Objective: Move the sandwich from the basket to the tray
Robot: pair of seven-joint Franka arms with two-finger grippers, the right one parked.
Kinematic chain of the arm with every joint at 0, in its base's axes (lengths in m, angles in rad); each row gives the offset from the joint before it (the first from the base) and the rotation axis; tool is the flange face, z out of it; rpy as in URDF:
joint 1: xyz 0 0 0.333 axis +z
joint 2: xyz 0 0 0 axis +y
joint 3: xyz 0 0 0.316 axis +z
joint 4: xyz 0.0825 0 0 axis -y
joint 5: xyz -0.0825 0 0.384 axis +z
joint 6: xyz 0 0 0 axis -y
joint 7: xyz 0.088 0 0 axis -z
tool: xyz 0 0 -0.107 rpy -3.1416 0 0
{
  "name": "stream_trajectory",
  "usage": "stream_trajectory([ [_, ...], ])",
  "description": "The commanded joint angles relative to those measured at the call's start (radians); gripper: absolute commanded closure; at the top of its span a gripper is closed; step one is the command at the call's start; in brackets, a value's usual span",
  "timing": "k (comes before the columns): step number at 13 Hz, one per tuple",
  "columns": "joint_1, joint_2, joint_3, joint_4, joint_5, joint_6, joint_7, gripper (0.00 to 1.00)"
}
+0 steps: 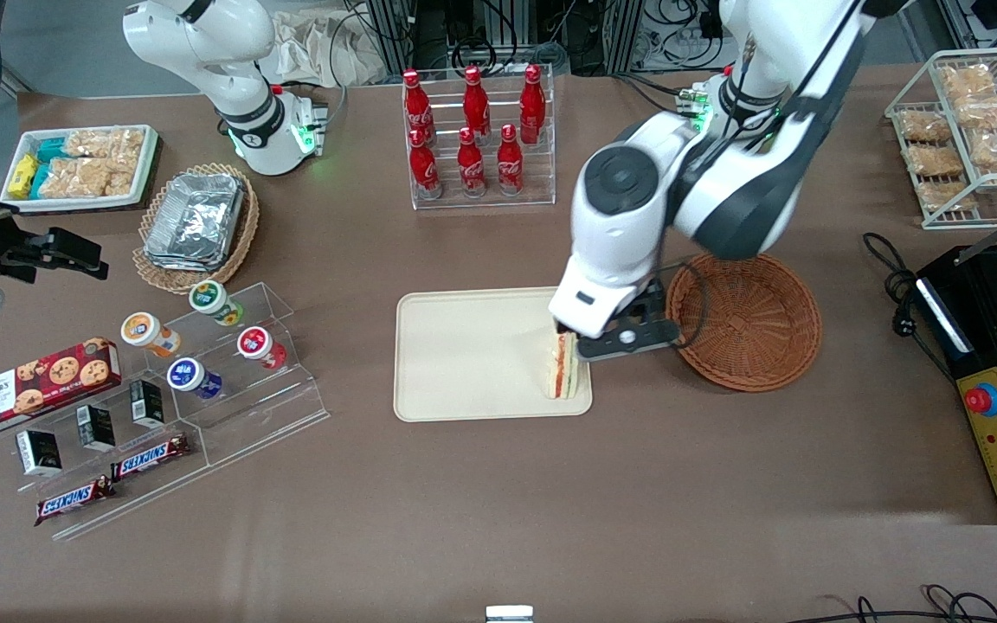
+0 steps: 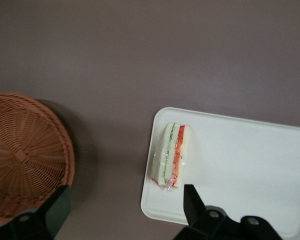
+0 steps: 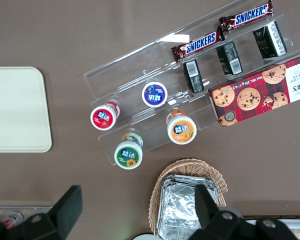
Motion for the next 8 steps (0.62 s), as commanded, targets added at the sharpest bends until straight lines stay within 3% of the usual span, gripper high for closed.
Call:
stream_trajectory([
  [1, 0.087, -0.132, 0.018, -0.017, -0.087, -0.097, 0.129, 0.0],
  [4, 0.078, -0.26, 0.211, -0.025, -0.206, -0.215, 0.427, 0.0],
  [8, 0.053, -0.324, 0.417, -0.03, -0.213, -0.286, 0.836, 0.0],
])
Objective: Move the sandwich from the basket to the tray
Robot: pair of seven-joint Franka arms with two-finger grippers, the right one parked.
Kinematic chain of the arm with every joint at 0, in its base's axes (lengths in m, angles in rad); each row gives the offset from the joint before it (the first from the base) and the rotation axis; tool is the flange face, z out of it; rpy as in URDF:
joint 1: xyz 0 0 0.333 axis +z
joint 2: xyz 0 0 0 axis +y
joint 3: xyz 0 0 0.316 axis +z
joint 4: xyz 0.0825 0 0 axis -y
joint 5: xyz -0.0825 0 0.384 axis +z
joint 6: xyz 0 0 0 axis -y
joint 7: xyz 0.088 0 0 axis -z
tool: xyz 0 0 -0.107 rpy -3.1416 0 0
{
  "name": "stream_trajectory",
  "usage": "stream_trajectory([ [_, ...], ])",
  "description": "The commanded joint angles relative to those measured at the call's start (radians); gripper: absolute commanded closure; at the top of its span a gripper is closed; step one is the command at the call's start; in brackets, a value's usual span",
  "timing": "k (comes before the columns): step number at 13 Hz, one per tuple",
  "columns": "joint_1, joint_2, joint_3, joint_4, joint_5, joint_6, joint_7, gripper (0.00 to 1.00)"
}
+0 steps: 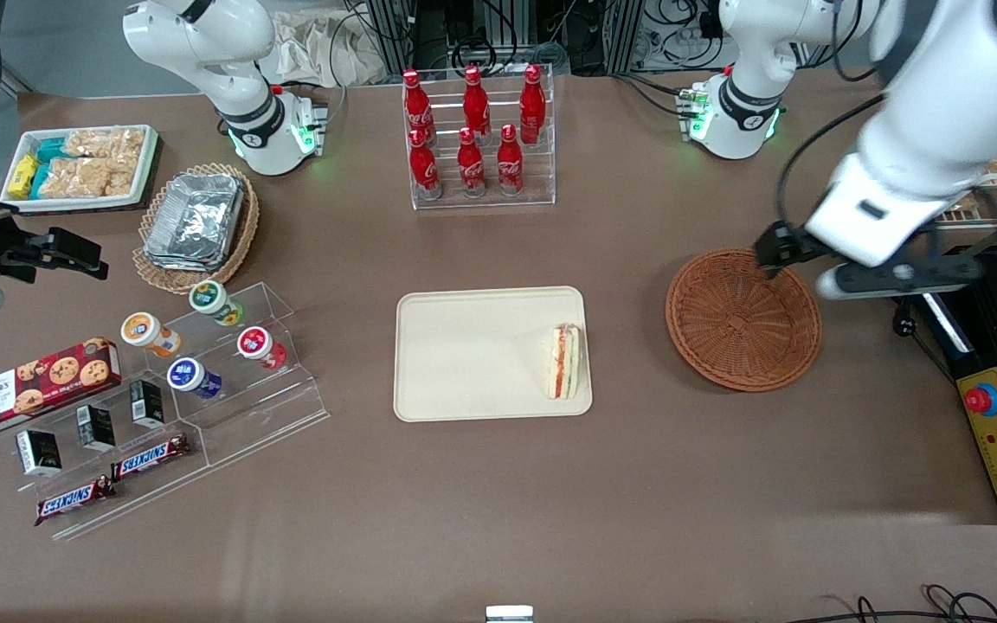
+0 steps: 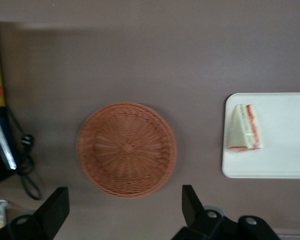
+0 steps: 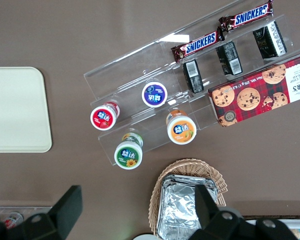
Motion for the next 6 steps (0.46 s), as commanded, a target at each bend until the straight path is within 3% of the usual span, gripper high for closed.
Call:
stream_trajectory([
  [1, -0.021, -0.038, 0.108, -0.027, -0.021, -0.02, 0.252, 0.0],
  [3, -0.018, -0.033, 0.153, -0.022, -0.007, -0.024, 0.37, 0.0],
  [6, -0.015, -0.012, 0.184, -0.013, -0.018, -0.012, 0.373, 0.0],
])
